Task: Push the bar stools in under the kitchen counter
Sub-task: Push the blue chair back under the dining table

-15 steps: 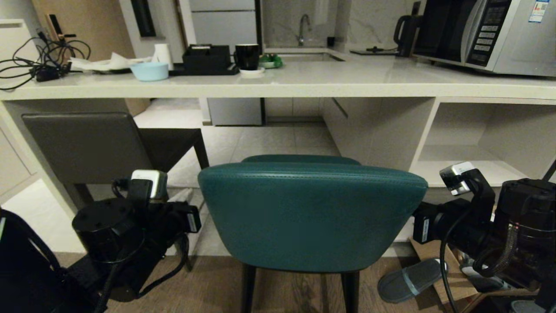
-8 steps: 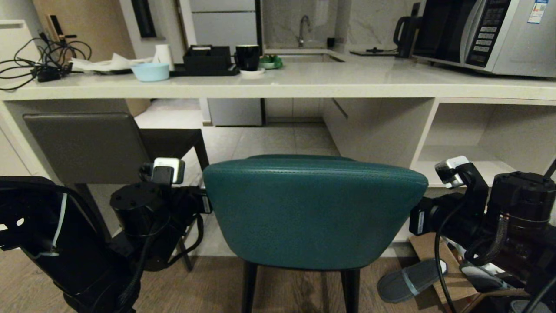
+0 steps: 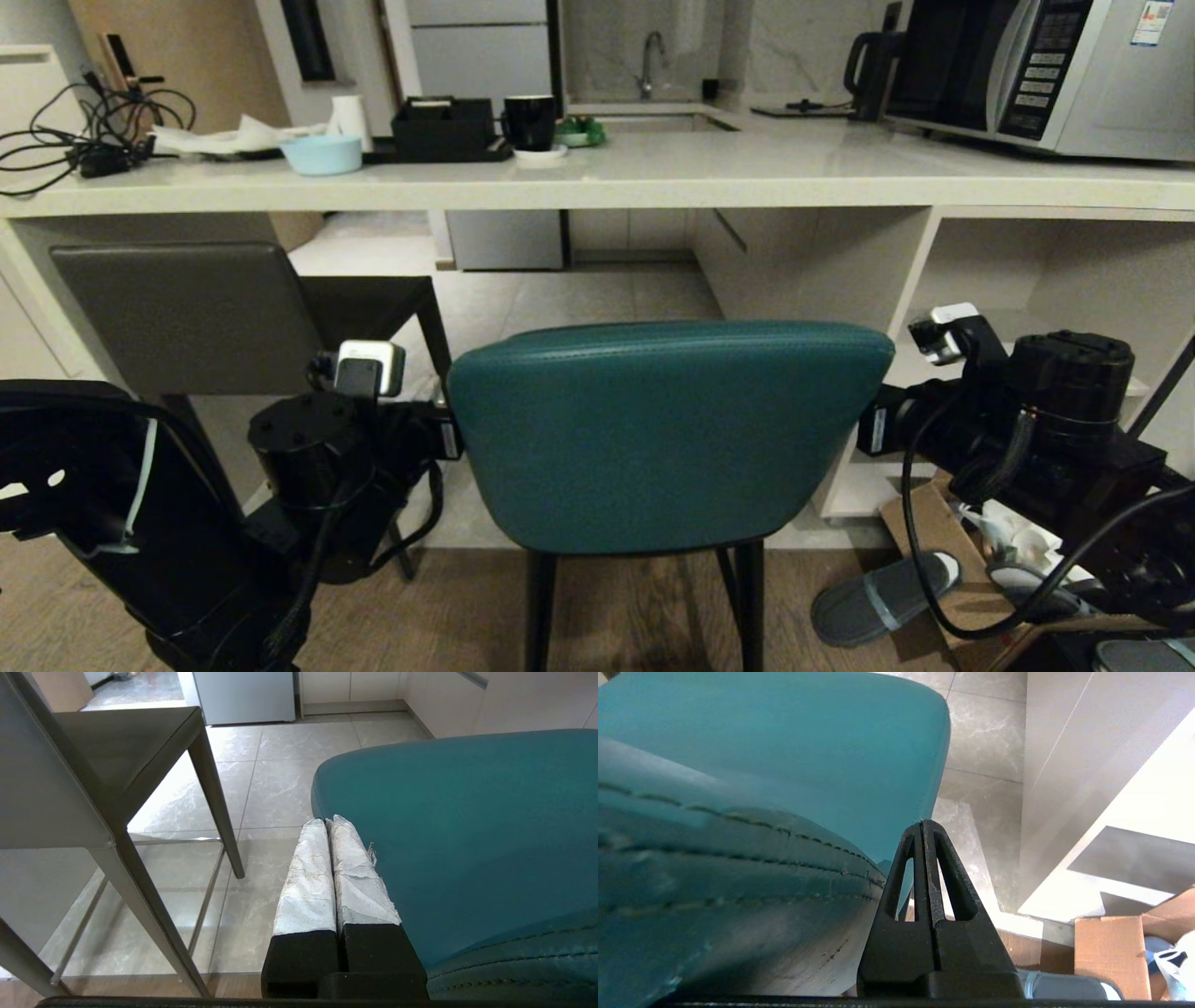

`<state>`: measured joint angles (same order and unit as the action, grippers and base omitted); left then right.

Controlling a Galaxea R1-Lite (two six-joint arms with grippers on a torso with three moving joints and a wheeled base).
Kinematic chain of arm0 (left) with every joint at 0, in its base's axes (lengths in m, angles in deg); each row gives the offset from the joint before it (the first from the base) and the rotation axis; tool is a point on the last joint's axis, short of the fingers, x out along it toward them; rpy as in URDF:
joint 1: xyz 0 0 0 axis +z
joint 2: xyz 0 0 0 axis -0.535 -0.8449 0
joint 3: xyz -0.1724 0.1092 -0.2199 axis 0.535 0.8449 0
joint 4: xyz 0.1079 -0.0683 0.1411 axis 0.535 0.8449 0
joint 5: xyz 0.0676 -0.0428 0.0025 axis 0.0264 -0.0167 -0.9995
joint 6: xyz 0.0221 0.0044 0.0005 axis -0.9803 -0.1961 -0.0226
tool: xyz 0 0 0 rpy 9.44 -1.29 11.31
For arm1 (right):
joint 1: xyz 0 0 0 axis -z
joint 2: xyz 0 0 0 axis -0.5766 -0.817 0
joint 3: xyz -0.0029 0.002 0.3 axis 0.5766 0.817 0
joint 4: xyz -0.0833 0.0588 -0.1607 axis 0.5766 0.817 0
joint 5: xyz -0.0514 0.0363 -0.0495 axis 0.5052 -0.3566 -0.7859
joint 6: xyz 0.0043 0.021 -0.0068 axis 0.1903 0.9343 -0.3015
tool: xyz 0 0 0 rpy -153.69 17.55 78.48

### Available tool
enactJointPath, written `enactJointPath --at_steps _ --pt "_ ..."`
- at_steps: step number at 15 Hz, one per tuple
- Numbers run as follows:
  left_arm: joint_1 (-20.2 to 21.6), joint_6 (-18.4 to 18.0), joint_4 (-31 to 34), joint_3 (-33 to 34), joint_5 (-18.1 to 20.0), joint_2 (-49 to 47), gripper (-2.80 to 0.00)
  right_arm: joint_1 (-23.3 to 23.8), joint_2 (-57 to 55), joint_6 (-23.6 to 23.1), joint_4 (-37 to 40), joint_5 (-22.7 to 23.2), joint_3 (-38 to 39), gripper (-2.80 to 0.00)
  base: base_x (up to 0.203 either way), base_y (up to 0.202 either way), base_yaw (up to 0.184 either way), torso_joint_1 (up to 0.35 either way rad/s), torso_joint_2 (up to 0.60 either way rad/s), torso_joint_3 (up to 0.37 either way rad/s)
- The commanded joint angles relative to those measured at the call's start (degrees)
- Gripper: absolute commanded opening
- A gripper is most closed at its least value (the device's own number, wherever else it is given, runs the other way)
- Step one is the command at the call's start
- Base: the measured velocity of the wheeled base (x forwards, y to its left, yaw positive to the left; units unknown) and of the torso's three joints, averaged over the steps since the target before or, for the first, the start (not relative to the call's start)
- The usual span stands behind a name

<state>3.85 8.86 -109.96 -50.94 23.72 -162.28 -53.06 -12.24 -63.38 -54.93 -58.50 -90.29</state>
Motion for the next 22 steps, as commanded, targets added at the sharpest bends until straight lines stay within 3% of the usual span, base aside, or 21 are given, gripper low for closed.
enactJointPath --at_steps 1,10,16,22 --pt "-0.17 -0.12 -0.41 -0.37 0.25 -0.7 -2.8 -0.17 -1.23 0.04 -0.73 0.5 -0.97 -2.8 0.0 0.0 0.0 0.0 0.0 0.0" --pt "-0.65 -1.61 -0.41 -2.02 0.18 -1.21 -2.8 0.97 -2.89 -0.05 -2.22 -1.79 1.37 -2.8 0.0 0.0 0.0 0.0 0.0 0.0" --pt "0.4 -1.69 2.49 -11.55 -0.03 -2.77 -2.8 0.97 -2.67 -0.44 -6.16 -1.79 3.6 -2.8 0.0 0.0 0.0 0.0 0.0 0.0" --pt "3.48 -3.08 5.55 -15.08 0.96 -3.6 -2.8 0.47 -1.62 -2.93 -6.31 -1.81 4.47 -2.8 0.0 0.0 0.0 0.0 0.0 0.0"
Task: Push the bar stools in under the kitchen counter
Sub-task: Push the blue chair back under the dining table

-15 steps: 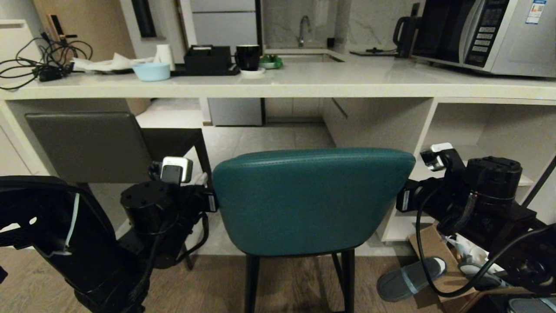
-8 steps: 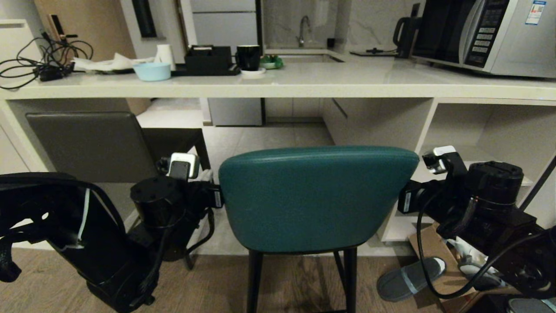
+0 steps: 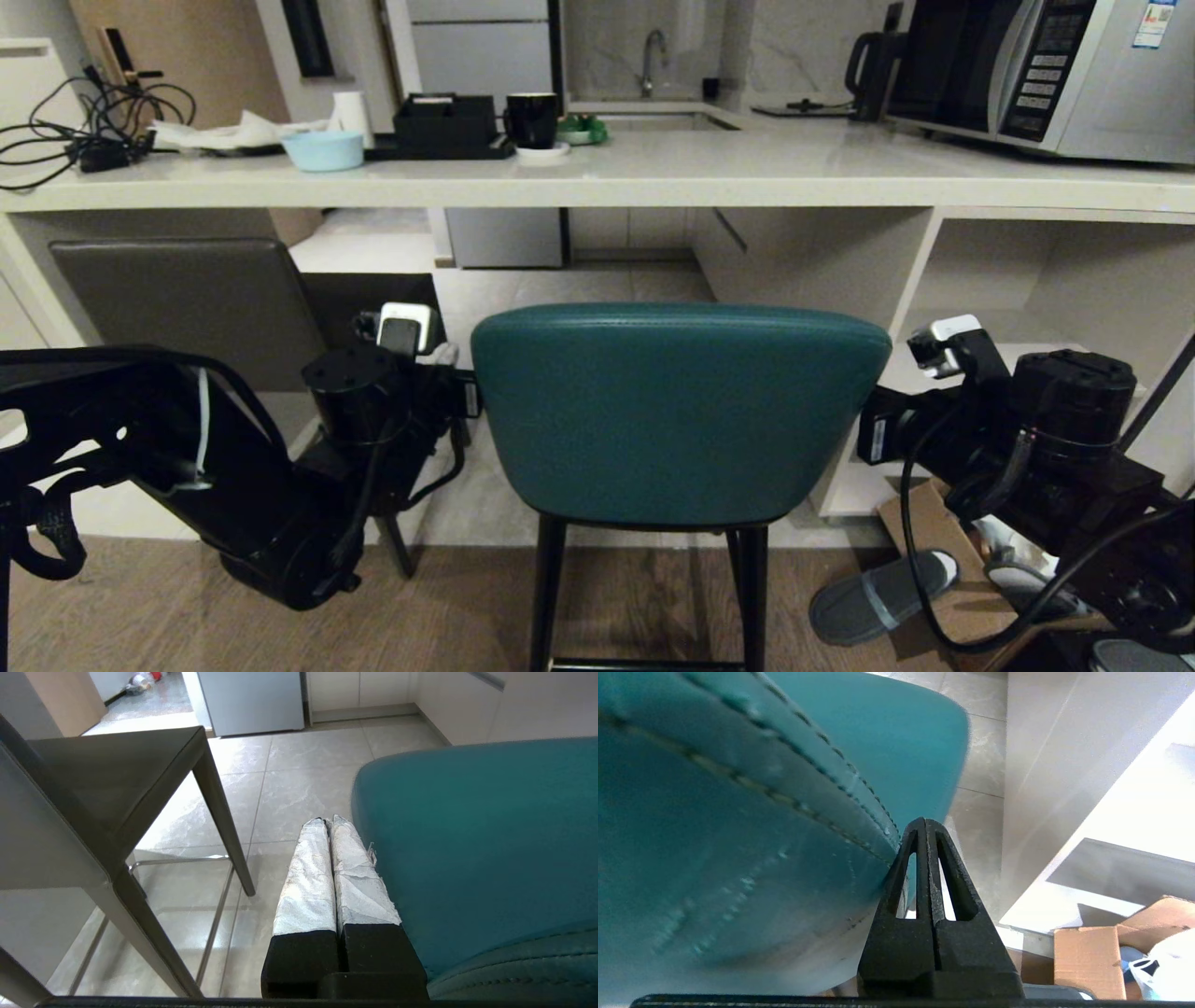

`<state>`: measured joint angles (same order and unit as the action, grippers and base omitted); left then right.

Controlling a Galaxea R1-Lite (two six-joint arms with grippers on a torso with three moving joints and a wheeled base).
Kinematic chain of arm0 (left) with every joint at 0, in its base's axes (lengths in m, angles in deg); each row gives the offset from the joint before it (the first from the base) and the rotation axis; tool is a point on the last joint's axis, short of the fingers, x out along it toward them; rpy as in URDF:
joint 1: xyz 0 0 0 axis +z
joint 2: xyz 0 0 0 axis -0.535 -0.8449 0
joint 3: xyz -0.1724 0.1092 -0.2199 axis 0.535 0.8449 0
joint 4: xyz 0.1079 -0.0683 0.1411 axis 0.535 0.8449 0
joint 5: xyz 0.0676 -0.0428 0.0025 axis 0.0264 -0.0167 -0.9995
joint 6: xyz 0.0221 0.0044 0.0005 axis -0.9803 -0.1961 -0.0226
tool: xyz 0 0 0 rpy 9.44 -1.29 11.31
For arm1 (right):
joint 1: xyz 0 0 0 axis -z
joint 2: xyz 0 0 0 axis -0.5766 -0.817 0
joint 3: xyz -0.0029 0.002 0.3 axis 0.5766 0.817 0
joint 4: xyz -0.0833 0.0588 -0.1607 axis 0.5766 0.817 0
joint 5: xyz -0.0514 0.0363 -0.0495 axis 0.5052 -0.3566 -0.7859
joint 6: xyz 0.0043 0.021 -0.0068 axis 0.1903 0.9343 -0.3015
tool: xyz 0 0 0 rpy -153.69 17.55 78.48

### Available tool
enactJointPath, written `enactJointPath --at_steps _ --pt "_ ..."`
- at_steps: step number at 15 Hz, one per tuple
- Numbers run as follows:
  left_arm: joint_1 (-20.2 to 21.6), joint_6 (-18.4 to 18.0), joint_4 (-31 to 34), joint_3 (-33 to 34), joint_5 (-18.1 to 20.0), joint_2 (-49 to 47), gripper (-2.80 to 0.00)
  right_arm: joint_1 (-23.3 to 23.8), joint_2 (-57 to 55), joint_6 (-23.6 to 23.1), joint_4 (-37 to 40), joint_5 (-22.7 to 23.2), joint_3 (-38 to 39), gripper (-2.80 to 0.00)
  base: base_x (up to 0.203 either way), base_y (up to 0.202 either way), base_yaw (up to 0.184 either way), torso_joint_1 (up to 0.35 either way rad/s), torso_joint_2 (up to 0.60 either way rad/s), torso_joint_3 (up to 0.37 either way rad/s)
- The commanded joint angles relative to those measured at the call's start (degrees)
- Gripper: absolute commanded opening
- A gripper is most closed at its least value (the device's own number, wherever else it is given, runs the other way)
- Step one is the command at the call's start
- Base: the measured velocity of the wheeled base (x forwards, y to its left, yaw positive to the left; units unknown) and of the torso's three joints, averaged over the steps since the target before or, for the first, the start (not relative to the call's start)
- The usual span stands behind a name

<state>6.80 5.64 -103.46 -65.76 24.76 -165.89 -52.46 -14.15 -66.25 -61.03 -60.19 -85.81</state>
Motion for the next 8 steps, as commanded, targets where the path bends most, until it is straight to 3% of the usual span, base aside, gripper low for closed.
enactJointPath --at_steps 1,8 --pt "0.19 0.19 -1.22 0.66 0.88 0.52 -2.8 0.17 0.11 0.13 -0.2 -0.32 -0.17 -2.8 0.0 0.0 0.0 0.0 0.0 0.0" --pt "-0.47 -0.06 -2.04 5.68 0.95 2.29 -2.8 0.55 -0.64 0.27 -0.2 -0.32 -0.7 -2.8 0.0 0.0 0.0 0.0 0.0 0.0"
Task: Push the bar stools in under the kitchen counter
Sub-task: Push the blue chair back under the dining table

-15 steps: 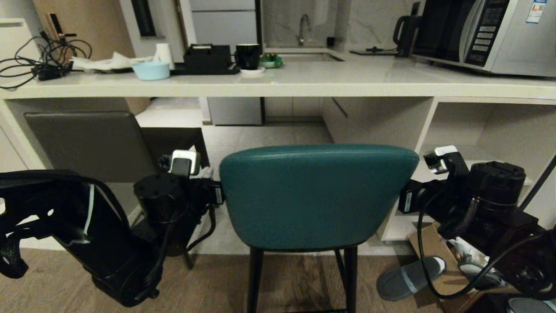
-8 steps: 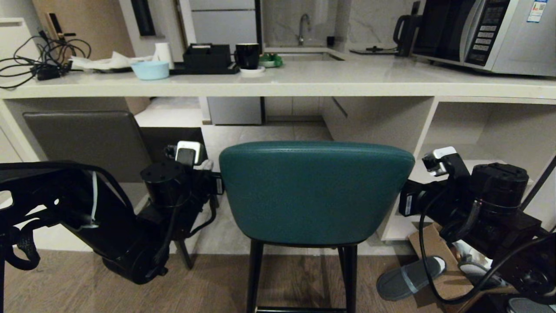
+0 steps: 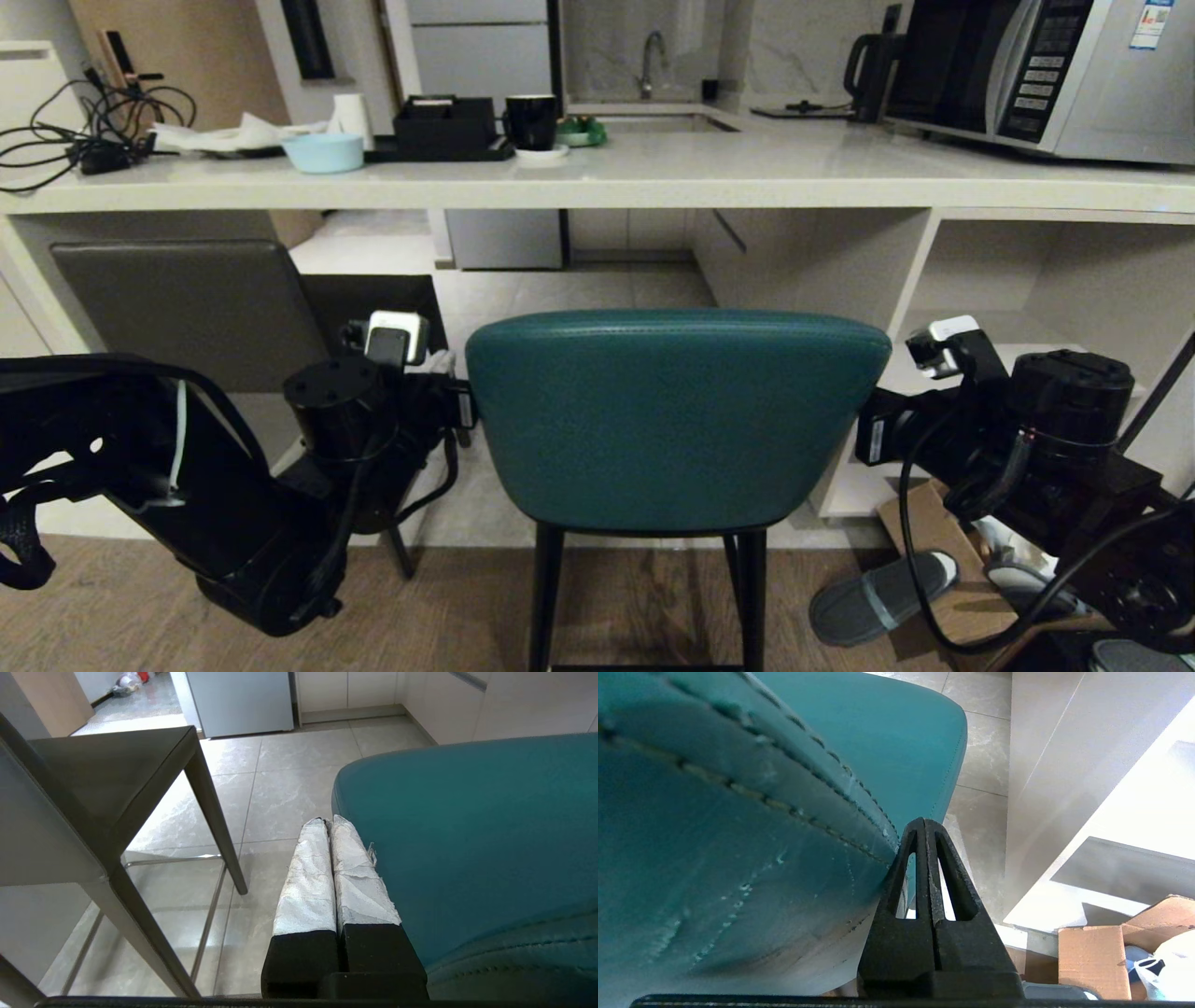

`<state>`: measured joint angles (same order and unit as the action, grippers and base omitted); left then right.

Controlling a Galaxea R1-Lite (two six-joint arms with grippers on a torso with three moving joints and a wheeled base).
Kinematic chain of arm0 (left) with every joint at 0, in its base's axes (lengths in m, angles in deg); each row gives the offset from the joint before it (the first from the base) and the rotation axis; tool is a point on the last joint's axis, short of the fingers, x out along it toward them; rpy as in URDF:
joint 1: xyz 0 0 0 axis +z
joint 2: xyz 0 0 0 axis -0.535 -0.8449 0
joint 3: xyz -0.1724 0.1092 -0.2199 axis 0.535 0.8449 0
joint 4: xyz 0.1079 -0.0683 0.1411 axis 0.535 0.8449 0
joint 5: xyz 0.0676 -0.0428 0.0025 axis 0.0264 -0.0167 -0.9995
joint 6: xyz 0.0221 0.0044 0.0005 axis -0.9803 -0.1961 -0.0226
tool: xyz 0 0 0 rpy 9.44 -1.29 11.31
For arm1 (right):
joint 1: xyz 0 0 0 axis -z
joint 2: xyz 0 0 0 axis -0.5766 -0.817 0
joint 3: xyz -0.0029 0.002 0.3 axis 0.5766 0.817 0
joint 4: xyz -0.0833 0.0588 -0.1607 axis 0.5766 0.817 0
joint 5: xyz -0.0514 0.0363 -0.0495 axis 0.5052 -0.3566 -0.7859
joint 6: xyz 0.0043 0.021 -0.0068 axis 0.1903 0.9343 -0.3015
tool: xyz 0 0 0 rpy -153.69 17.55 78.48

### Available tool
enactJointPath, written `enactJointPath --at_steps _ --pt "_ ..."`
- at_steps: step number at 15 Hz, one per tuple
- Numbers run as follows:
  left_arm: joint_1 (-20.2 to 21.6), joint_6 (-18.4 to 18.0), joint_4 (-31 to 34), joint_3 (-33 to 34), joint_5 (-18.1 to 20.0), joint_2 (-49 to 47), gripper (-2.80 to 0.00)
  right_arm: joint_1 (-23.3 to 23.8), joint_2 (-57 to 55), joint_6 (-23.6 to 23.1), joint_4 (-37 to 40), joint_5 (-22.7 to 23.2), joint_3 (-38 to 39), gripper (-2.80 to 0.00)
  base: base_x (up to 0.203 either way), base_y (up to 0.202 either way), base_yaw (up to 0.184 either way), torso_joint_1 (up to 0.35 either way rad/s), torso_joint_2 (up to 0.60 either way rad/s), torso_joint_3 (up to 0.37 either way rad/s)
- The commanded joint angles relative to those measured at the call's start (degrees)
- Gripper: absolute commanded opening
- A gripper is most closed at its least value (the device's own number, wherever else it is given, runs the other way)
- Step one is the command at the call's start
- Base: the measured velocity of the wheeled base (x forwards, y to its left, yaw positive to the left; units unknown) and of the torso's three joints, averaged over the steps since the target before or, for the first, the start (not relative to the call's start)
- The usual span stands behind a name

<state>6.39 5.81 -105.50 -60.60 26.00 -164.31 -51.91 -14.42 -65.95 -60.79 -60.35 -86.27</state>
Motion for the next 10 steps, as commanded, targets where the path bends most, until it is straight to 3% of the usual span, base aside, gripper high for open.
enactJointPath --at_steps 1,3,10 --pt "-0.06 -0.38 0.0 0.51 -0.29 0.86 -2.8 0.0 -0.74 -0.03 -0.45 -0.18 -0.42 -2.8 0.0 0.0 0.0 0.0 0.0 0.0" --pt "-0.06 -0.68 0.08 0.6 -0.29 0.88 -2.8 -0.09 -1.02 -0.03 -0.45 -0.2 -0.41 -2.8 0.035 0.0 -0.002 -0.003 0.0 0.004" --pt "-0.15 -0.68 0.08 0.74 -0.38 0.97 -2.8 -0.35 -0.58 -0.2 -0.45 -0.22 -0.24 -2.8 0.183 0.0 0.002 0.002 0.0 0.004"
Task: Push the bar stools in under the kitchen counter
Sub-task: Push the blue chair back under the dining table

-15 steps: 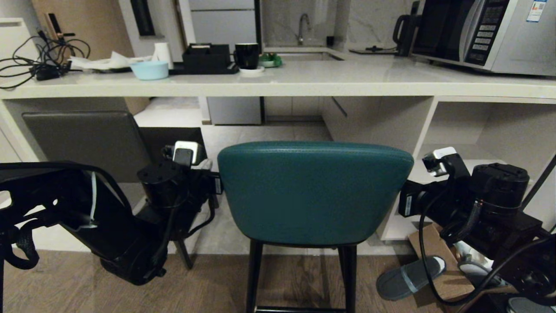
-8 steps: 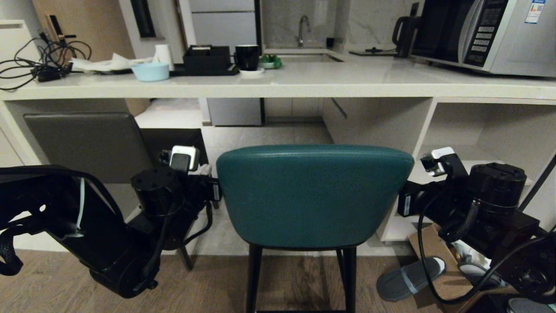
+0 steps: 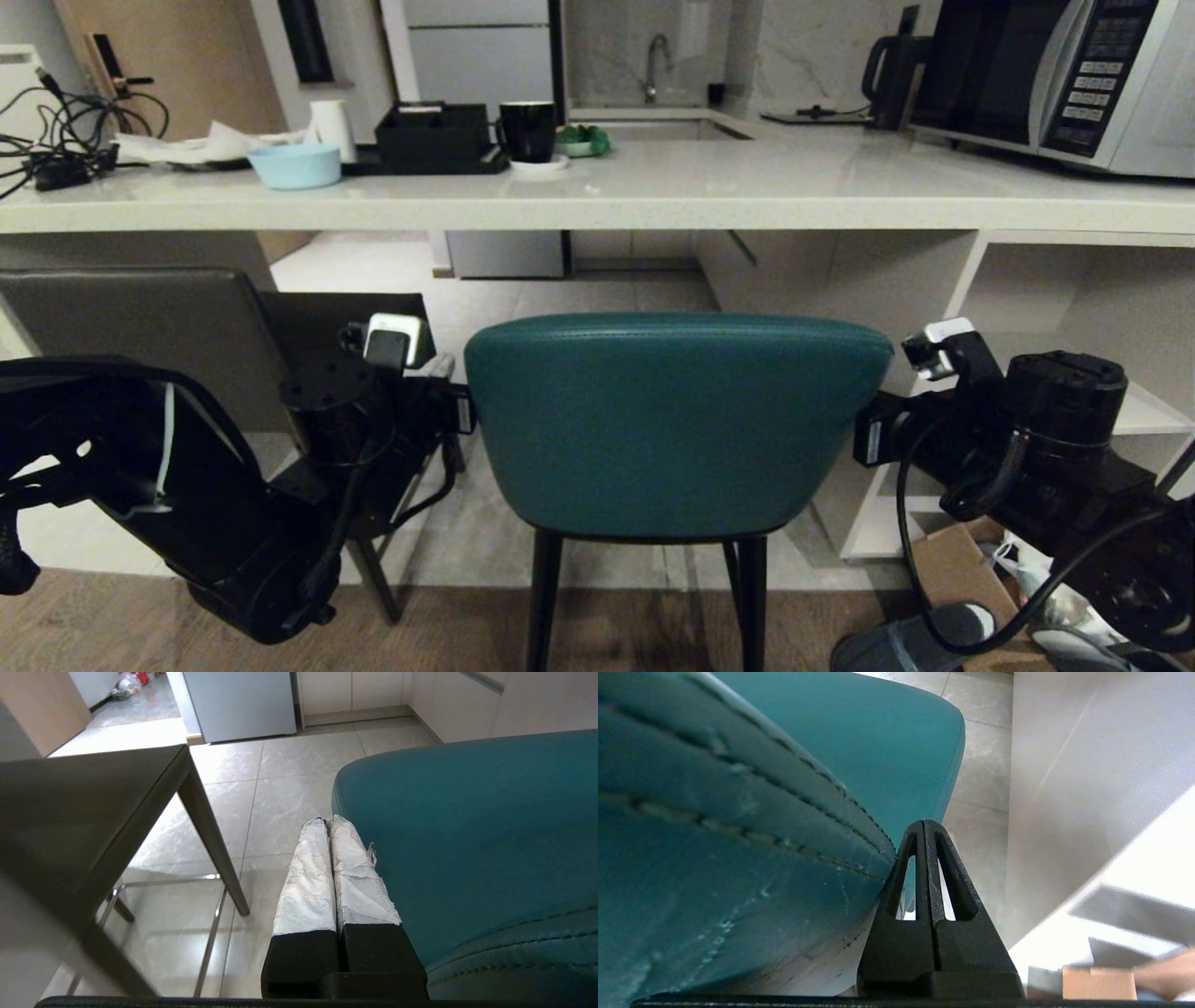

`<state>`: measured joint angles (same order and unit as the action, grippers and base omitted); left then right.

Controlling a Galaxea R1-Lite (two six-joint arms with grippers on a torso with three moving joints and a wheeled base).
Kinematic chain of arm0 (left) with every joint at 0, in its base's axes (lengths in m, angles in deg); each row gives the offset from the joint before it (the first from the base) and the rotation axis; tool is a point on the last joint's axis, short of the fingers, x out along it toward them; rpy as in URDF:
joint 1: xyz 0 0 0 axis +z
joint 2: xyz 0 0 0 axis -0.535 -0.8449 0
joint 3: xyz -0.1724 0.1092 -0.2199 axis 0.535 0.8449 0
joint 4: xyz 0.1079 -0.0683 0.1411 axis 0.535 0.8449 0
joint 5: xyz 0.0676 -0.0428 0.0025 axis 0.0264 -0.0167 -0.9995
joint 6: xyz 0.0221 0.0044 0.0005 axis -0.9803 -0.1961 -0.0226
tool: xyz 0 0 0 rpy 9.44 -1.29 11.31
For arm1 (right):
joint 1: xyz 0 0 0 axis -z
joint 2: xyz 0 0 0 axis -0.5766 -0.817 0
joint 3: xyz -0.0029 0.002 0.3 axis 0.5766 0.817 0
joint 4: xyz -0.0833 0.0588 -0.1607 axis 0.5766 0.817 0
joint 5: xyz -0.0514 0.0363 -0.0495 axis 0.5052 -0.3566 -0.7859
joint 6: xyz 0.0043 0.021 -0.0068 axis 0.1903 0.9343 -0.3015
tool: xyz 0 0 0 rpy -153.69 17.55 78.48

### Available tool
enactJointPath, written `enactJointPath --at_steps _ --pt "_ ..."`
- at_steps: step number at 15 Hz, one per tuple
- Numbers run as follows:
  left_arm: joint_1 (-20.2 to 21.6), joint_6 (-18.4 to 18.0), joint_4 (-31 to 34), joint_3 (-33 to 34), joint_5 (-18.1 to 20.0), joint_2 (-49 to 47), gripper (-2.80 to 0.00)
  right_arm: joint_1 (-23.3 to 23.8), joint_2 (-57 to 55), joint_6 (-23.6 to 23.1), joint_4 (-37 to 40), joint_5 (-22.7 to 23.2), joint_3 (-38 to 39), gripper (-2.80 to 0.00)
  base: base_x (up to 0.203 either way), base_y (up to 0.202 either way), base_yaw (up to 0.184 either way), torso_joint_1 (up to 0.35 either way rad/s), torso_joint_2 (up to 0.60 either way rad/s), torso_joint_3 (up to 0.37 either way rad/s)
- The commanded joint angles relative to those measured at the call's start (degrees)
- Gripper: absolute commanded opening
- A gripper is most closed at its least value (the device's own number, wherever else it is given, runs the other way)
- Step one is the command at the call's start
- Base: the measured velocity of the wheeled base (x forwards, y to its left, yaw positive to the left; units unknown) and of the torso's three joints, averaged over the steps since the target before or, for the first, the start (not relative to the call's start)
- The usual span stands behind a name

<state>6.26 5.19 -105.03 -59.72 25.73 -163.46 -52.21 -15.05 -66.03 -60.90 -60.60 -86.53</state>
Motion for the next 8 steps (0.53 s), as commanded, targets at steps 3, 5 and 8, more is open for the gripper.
enactJointPath --at_steps 3,5,8 --pt "0.85 -0.14 -0.3 -0.63 0.07 -0.23 -2.8 -0.06 0.37 -0.13 -0.34 -0.04 0.19 -2.8 0.188 0.0 0.0 0.002 0.0 0.001" --pt "0.77 -0.14 -0.3 -0.72 0.07 -0.32 -2.8 -0.06 0.49 -0.13 -0.45 -0.04 0.39 -2.8 0.193 0.0 0.001 0.002 0.0 0.004" --pt "0.85 -0.14 -0.19 -1.42 0.07 -0.67 -2.8 -0.06 0.66 -0.13 -1.13 -1.07 0.7 -2.8 0.189 0.0 0.003 0.003 0.0 0.0"
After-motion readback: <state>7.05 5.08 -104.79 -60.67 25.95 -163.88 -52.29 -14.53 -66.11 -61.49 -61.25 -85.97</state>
